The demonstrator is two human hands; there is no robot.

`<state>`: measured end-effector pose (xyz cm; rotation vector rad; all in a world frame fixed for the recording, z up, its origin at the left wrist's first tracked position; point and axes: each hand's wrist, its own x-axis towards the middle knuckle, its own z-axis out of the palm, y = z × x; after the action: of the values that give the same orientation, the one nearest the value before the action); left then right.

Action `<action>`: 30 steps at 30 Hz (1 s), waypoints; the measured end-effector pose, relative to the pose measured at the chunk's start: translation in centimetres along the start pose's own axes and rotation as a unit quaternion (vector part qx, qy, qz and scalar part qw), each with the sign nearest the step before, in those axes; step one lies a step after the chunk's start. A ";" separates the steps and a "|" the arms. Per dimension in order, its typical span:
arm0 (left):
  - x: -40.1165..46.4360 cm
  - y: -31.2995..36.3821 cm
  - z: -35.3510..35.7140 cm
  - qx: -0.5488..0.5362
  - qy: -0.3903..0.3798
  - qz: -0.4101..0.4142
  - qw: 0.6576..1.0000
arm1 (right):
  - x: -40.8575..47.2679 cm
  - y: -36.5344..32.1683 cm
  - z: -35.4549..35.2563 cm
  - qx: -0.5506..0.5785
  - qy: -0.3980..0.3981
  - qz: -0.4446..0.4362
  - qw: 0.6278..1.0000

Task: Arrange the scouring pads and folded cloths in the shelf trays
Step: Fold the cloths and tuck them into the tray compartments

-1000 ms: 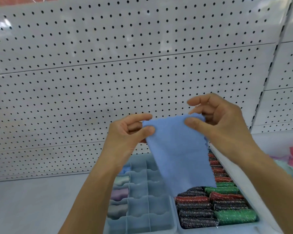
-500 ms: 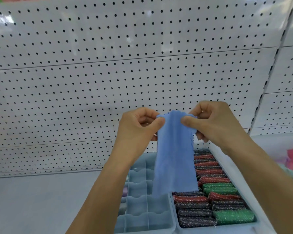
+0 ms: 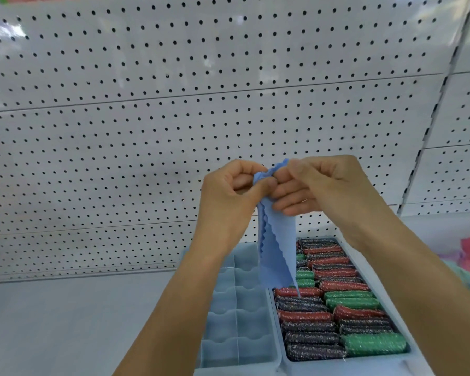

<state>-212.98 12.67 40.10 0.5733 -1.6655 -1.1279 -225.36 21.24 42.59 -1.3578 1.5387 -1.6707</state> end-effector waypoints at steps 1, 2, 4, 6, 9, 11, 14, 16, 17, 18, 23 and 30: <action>0.1 -0.1 -0.2 -0.008 -0.003 -0.006 1.000 | -0.1 0.0 -0.4 -0.027 -0.002 -0.023 0.999; 0.3 0.0 -0.5 -0.017 -0.009 -0.011 1.000 | -0.1 0.0 -0.8 -0.044 0.012 -0.050 0.998; 0.6 0.1 -0.9 -0.038 -0.035 -0.015 0.999 | 0.3 0.2 -2.0 -0.067 0.057 -0.093 0.992; 0.7 0.5 -1.2 -0.058 -0.067 -0.013 0.996 | 0.9 0.7 -2.9 -0.118 0.032 -0.080 0.989; 1.0 0.8 -1.0 -0.065 -0.064 0.007 0.996 | 1.2 1.2 -2.6 -0.094 -0.104 -0.027 0.990; 1.1 0.5 -0.7 -0.077 -0.038 0.014 0.996 | 1.2 1.2 -1.8 -0.022 -0.118 -0.027 0.992; 0.6 -1.1 -0.2 -0.114 -0.097 -0.067 0.986 | 1.7 0.7 -1.4 0.005 -0.091 -0.059 0.994; -0.8 -2.5 0.2 -0.087 -0.166 -0.131 0.973 | 2.2 0.4 -1.2 -0.009 -0.078 -0.073 0.994; -1.6 -3.3 0.5 -0.071 -0.175 -0.156 0.970 | 2.5 0.3 -1.2 -0.010 -0.073 -0.078 0.994; -2.2 -4.0 0.6 -0.054 -0.168 -0.178 0.968 | 2.7 0.2 -1.2 -0.007 -0.070 -0.085 0.994; -3.1 -6.6 0.0 -0.032 -0.133 -0.325 0.936 | 3.4 0.3 -1.7 -0.016 -0.046 -0.103 0.993; -2.9 -7.3 0.3 -0.247 -0.090 -0.443 0.857 | 1.3 3.8 -0.9 -0.156 -0.034 -0.170 0.972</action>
<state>-213.18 11.79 32.26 0.9484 -1.1493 -2.2496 -227.66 19.61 39.60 -1.9154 1.6519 -1.5955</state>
